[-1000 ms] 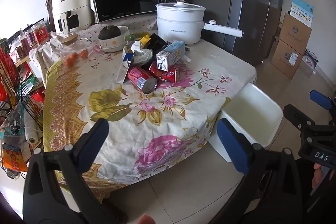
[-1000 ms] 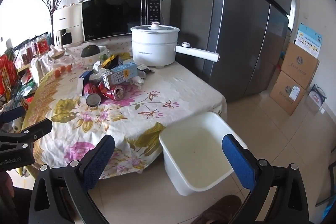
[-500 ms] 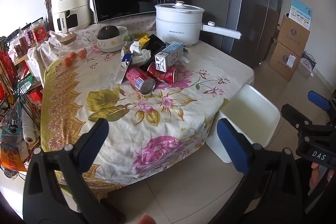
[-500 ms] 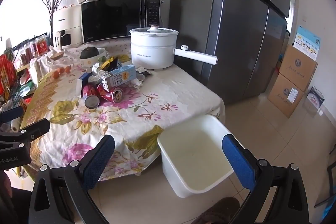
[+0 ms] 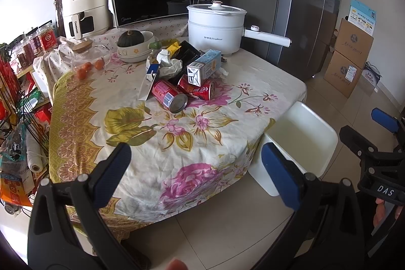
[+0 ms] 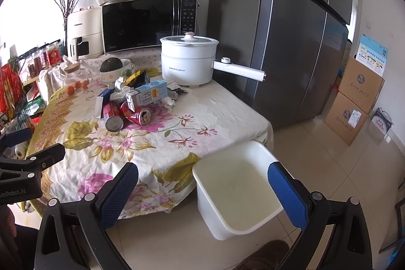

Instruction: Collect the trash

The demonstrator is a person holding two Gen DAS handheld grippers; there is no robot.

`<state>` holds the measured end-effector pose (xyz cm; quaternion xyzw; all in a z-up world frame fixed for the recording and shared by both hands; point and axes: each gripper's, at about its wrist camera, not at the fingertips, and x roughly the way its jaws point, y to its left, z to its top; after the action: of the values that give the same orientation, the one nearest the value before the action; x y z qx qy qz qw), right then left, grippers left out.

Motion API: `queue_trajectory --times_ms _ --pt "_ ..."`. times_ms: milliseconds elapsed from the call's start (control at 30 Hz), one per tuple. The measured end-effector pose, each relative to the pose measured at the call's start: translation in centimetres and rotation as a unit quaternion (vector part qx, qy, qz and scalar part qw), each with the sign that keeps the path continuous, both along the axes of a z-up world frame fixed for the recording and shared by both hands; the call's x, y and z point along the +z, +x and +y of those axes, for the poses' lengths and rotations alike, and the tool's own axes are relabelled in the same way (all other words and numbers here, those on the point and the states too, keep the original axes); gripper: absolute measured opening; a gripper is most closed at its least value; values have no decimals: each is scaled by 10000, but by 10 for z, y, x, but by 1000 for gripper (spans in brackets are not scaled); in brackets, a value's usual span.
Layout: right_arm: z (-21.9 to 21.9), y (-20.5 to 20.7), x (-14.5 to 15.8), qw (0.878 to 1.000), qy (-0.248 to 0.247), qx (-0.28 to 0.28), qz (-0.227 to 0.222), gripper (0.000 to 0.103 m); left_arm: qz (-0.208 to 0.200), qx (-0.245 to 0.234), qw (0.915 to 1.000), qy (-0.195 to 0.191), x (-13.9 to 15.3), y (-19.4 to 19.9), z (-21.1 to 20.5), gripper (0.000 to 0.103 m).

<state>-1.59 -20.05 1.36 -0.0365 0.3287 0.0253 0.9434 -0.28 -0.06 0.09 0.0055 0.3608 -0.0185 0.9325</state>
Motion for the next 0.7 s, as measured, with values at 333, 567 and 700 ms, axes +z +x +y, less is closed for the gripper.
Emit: queue_trajectory --times_ms 333,567,700 --pt "1 -1 1 10000 -2 21 8 103 5 7 10000 -3 -1 0 1 102" --pt "2 0 1 10000 -5 18 8 103 10 0 10000 -2 -1 0 1 102" --pt "2 0 0 10000 8 18 25 103 16 -3 10000 -10 -3 -1 1 102"
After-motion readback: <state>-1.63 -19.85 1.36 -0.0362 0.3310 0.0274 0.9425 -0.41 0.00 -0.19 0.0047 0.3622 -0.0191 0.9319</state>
